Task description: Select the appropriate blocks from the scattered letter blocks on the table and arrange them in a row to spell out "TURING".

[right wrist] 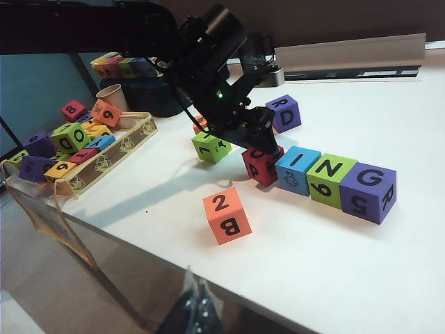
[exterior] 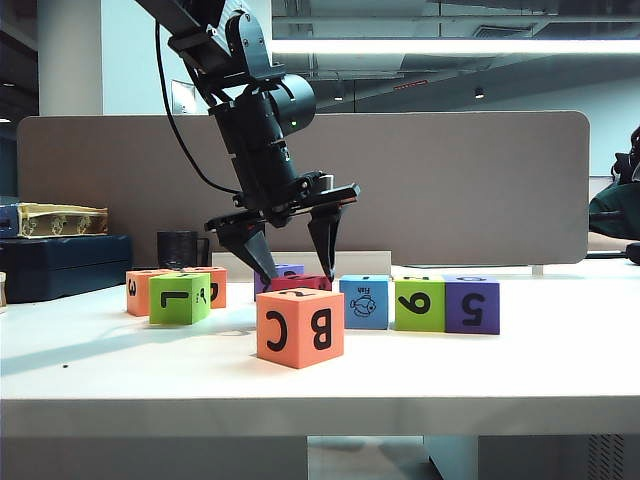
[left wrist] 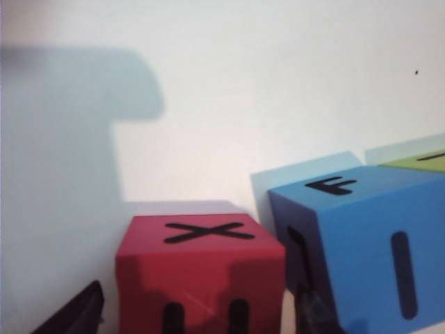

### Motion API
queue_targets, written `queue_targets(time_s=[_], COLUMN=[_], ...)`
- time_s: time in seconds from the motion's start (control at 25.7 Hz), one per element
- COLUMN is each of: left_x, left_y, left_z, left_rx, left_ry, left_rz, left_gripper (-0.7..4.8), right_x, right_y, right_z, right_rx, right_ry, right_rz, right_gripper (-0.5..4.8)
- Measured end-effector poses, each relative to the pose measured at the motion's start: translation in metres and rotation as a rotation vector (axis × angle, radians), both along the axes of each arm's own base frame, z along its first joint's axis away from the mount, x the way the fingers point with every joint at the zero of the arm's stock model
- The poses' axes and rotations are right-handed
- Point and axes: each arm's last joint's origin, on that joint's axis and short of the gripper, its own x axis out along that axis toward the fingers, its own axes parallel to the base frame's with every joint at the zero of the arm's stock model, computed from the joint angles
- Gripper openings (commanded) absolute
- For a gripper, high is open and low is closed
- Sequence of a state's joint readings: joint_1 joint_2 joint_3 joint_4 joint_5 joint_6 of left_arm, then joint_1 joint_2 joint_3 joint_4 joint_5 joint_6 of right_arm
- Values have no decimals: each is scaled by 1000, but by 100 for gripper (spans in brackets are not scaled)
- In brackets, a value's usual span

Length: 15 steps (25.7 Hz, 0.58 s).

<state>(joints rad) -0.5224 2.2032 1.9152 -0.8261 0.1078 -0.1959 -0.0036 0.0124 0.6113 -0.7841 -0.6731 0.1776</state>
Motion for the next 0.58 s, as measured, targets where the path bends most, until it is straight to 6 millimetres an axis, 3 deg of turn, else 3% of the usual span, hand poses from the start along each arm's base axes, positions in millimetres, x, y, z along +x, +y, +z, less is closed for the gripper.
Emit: queue_targets(time_s=[0.12, 0.23, 0.39, 0.58], left_x=[3, 6, 5, 7], left_y=[-2, -3, 5, 35], left_z=[14, 41, 78, 78], left_rx=[-21, -35, 122, 263], left_ry=[-35, -88, -208, -128], left_rz=[0, -2, 26, 77], left_gripper=[344, 343, 343, 345], right_x=[0, 0, 0, 0], right_y=[0, 0, 0, 0], right_z=[0, 0, 0, 0], right_rx=[0, 0, 0, 0], right_ry=[0, 0, 0, 2], right_rz=[0, 0, 0, 0], right_gripper=[-1, -1, -1, -1])
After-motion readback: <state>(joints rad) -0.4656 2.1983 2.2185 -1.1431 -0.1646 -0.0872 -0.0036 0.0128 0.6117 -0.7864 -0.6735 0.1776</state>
